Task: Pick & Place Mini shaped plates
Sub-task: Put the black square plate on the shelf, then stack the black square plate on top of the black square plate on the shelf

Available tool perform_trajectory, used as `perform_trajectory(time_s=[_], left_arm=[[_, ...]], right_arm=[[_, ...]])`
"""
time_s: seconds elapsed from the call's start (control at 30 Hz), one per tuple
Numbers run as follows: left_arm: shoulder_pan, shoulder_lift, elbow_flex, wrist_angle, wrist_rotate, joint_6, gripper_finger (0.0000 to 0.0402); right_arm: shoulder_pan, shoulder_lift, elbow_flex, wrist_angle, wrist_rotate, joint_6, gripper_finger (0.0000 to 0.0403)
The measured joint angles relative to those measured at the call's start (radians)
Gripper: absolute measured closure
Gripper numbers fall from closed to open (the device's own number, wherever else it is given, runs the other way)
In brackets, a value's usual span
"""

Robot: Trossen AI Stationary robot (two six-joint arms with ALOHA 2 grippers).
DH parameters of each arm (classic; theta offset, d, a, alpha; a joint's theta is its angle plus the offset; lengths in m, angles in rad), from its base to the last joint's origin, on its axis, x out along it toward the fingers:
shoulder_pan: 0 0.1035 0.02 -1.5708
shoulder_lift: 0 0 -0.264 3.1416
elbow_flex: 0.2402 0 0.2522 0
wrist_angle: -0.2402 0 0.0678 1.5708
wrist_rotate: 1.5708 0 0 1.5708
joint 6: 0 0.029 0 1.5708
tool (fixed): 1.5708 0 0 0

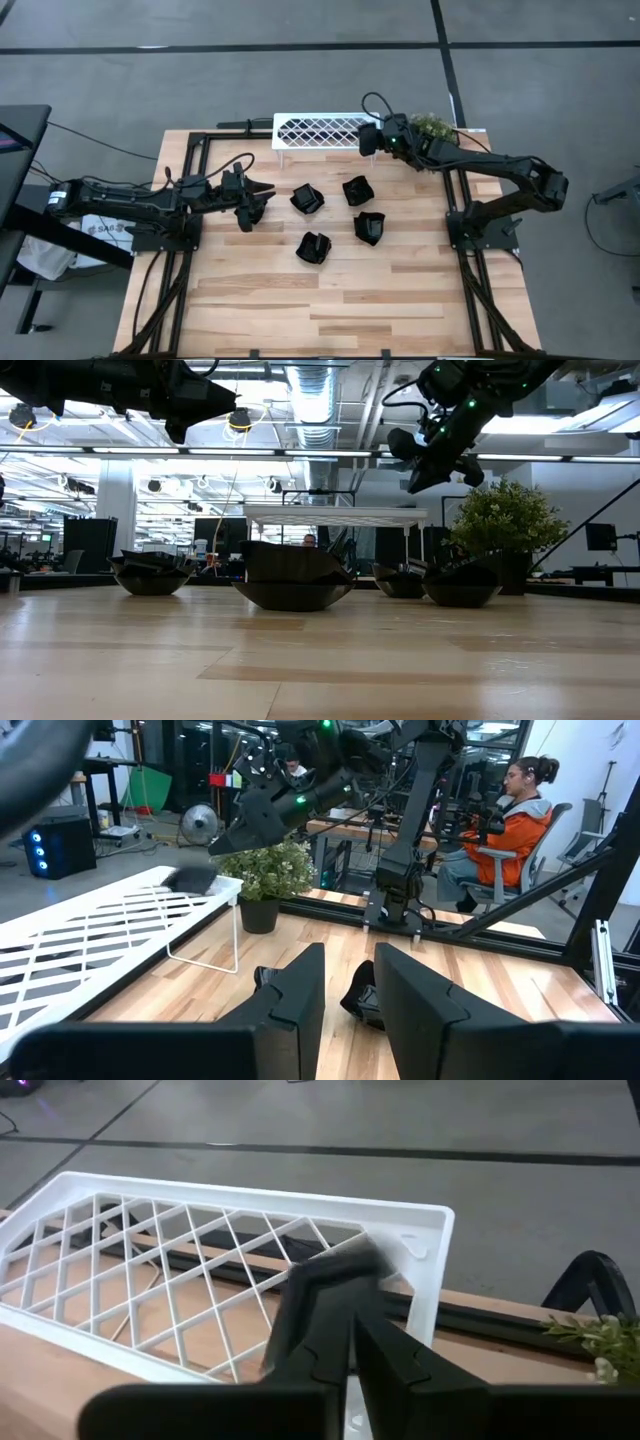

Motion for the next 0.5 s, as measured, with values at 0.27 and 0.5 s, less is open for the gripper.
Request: perform_trajectory(time_s=[0.27,0.5], left_arm=[[0.0,0.0,0.0,0.0,0.0,0.0,0.0309],[0.0,0.0,0.0,0.0,0.0,0.004,0.0309]], right_arm=[[0.0,0.0,0.0,0.003,0.008,-0.053,0.0345],[0.051,-0.062,0.0,0.004,0.108,-0.156,0.0344]])
